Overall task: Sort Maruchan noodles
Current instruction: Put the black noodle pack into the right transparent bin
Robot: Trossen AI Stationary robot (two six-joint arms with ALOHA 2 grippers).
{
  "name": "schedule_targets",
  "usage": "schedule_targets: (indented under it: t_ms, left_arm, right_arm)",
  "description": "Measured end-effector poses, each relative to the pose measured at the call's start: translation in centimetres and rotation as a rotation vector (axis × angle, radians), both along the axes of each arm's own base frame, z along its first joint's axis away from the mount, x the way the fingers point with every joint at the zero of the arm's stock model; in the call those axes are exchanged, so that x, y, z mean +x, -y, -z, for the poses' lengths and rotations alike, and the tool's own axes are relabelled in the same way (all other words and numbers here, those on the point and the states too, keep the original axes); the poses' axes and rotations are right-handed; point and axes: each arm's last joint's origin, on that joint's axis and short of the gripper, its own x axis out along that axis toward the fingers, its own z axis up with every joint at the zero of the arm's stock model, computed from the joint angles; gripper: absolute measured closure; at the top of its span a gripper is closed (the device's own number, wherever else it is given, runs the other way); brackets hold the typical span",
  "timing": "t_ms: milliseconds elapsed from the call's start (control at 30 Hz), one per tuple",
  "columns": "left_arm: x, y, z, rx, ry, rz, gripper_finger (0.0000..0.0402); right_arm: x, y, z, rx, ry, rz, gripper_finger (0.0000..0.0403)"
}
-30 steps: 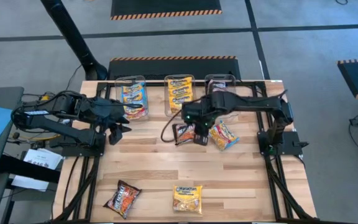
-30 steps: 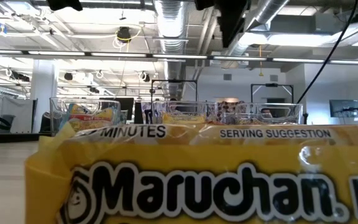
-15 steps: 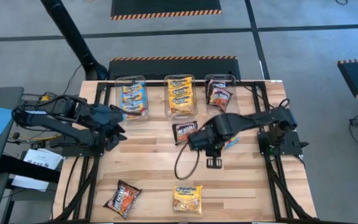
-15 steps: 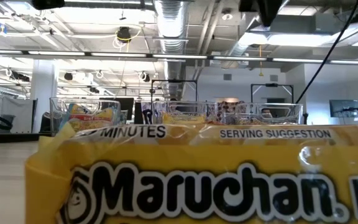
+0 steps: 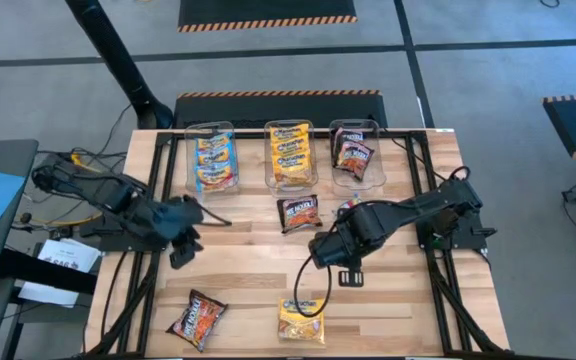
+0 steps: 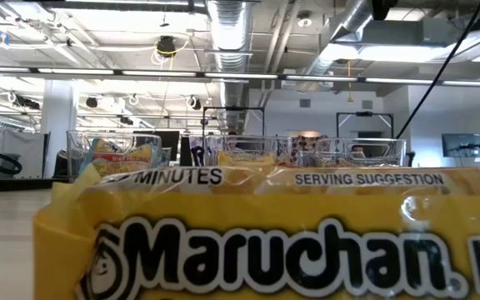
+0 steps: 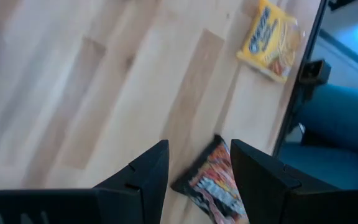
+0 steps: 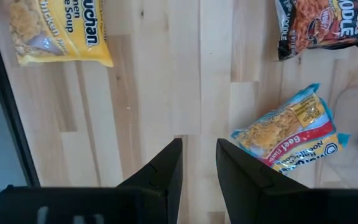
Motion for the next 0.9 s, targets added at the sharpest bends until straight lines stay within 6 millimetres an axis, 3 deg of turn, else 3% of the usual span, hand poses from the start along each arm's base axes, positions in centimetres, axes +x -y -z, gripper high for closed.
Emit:
schedule_targets:
  t_ms: [200, 433, 667, 900]
  left_arm:
    - [1.1, 1.5, 1.3, -0.093, -0.137, 0.014, 0.0242]
    - [1.8, 2.0, 2.4, -0.106, -0.261, -0.035, 0.0242]
    - [1.2, 1.7, 2.7, -0.125, -0.343, -0.163, 0.0242]
    - [0.2, 1.3, 3.0, -0.106, -0.457, -0.173, 0.0242]
  right_arm:
    - [-0.1, -0.2, 0.0, -0.003, 0.001, -0.006, 0.0280]
    - [0.0, 0.0, 0.0, -0.065, 0.023, -0.002, 0.0280]
    - [0.0, 0.1, 0.0, -0.076, 0.029, -0.011, 0.0280]
    - [0.1, 0.1, 0.0, -0.076, 0.030, -0.011, 0.0280]
